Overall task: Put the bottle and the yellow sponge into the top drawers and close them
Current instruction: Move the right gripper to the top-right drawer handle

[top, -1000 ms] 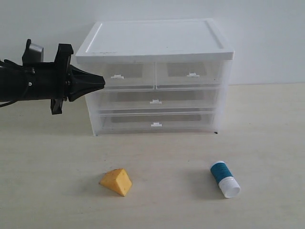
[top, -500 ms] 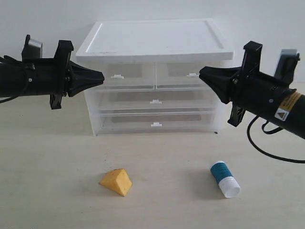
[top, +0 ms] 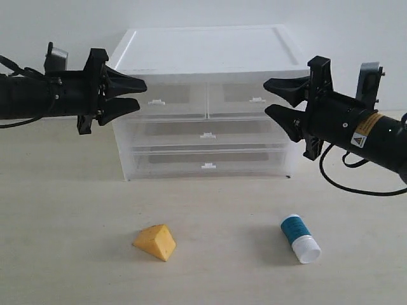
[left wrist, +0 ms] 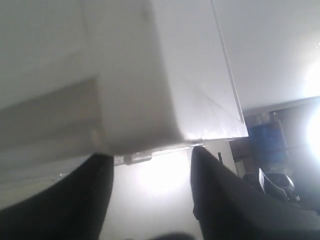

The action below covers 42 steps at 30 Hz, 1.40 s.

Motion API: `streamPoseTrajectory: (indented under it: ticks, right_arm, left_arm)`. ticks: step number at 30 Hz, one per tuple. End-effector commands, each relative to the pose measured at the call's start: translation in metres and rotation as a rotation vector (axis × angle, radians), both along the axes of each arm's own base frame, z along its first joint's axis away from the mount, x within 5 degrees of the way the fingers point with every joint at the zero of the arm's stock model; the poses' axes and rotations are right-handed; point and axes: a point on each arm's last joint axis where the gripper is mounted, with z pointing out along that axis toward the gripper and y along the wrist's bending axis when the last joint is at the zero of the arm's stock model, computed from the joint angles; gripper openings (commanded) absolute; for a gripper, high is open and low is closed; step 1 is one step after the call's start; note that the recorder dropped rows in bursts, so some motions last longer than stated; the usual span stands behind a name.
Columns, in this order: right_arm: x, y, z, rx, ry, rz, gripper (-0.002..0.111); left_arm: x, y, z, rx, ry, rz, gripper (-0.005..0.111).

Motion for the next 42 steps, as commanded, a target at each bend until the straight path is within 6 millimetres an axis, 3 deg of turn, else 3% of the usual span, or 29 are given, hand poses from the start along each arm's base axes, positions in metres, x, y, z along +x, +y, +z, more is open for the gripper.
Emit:
streamPoseTrajectory:
  ticks: [1, 10, 14, 19, 30, 32, 38, 42]
  right_arm:
    - [0.006, -0.001, 0.004, -0.045, -0.019, -0.017, 0.046]
    - [0.014, -0.007, -0.002, -0.086, 0.056, -0.109, 0.046]
    - [0.024, -0.001, -0.001, -0.072, 0.063, -0.047, 0.046]
    - [0.037, 0.004, -0.026, 0.037, 0.098, -0.014, 0.046]
    - [0.046, 0.007, -0.02, 0.034, 0.035, 0.001, 0.045]
    - [0.046, 0.006, -0.02, 0.023, 0.034, -0.002, 0.038]
    - [0.046, 0.007, -0.019, 0.01, 0.001, 0.006, 0.0]
    - [0.044, 0.009, -0.017, 0.01, -0.027, 0.033, 0.0]
  left_arm:
    - [0.009, 0.002, 0.005, 0.018, -0.004, 0.056, 0.046]
    - [0.012, 0.002, 0.007, 0.013, -0.003, 0.065, 0.046]
    - [0.012, 0.002, 0.007, 0.013, -0.003, 0.065, 0.046]
    - [0.012, 0.002, 0.007, 0.017, -0.008, 0.063, 0.046]
    - [0.012, 0.002, 0.007, 0.032, -0.03, 0.056, 0.046]
    - [0.012, 0.002, 0.007, 0.032, -0.03, 0.056, 0.046]
    - [0.012, 0.002, 0.007, 0.032, -0.03, 0.056, 0.046]
    - [0.012, 0.002, 0.007, 0.032, -0.03, 0.056, 0.046]
